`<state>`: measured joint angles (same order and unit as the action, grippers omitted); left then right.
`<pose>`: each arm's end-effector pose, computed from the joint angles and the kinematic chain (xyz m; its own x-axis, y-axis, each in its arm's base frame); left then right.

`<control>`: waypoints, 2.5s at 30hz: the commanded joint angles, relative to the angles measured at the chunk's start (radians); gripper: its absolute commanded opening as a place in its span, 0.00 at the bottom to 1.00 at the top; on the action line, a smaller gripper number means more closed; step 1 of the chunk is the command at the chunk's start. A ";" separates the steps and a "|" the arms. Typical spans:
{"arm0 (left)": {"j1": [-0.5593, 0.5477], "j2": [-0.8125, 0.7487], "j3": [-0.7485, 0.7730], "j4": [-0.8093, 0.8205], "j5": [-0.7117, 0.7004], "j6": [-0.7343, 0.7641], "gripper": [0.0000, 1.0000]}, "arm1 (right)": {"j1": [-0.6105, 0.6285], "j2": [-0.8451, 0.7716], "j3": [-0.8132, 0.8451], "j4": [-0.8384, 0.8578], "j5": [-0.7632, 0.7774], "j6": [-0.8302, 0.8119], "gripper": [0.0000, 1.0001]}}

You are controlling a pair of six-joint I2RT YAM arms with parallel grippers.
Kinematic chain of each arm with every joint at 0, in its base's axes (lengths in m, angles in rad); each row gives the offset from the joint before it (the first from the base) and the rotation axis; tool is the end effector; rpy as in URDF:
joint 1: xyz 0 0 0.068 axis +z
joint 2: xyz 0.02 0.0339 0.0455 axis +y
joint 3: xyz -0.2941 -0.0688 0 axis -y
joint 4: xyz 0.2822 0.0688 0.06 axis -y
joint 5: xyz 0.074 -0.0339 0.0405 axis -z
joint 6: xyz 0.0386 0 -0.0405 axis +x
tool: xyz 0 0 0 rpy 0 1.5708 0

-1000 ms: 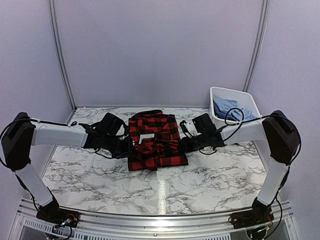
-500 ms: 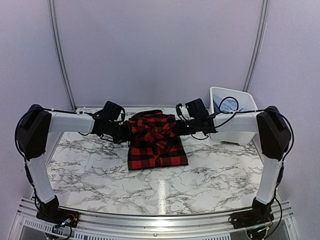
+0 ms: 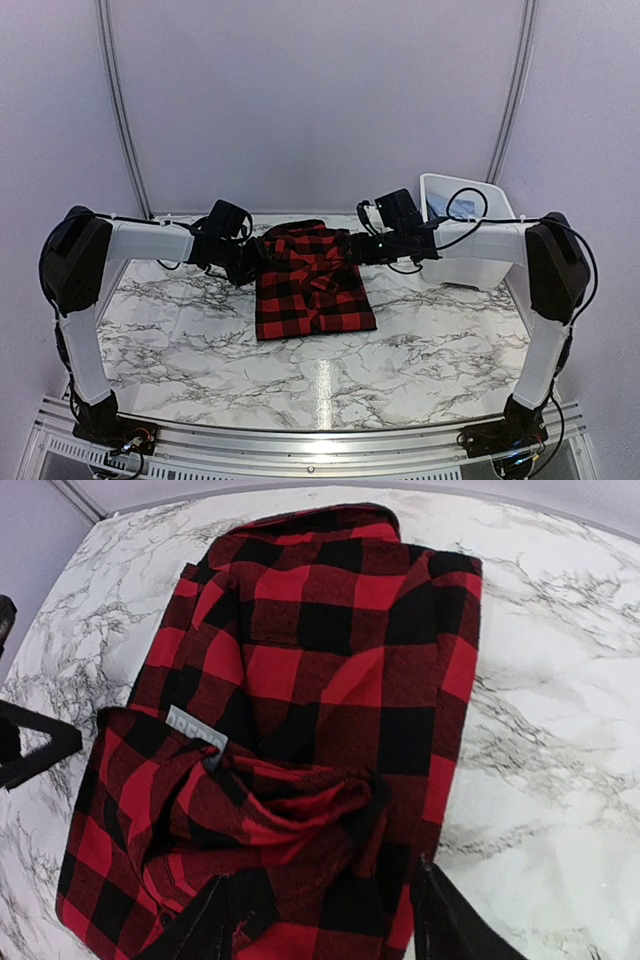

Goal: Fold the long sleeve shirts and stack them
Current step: Adjust the 2/3-rectangle-folded shirt at the center of the board, then smooth out the 2/3-rectangle-folded shirt at the center of the board.

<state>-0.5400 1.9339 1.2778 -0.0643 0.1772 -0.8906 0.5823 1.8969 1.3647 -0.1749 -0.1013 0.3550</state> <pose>0.3986 -0.2469 0.1899 -0.8377 -0.3901 -0.3823 -0.0501 0.7519 -0.6574 0.3931 0.2635 0.2276 -0.7212 -0.0609 -0.6900 -0.3846 0.8636 0.3259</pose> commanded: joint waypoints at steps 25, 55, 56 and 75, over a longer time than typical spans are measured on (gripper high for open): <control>-0.283 0.049 -0.065 0.181 0.079 0.031 0.15 | 0.080 0.133 0.008 0.111 -0.157 0.062 0.05; -0.321 0.064 -0.199 0.237 0.038 -0.012 0.09 | -0.009 0.220 0.067 0.102 -0.007 0.163 0.58; -0.321 0.061 -0.205 0.240 0.037 -0.012 0.09 | -0.005 0.205 0.062 0.105 -0.010 0.158 0.58; -0.321 0.066 -0.214 0.248 0.038 -0.016 0.08 | 0.074 0.278 0.135 0.139 -0.220 0.181 0.07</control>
<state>-0.8524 1.9831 1.0832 0.2127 0.2188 -0.9089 0.6544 2.1094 1.4220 -0.0612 -0.2340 0.5240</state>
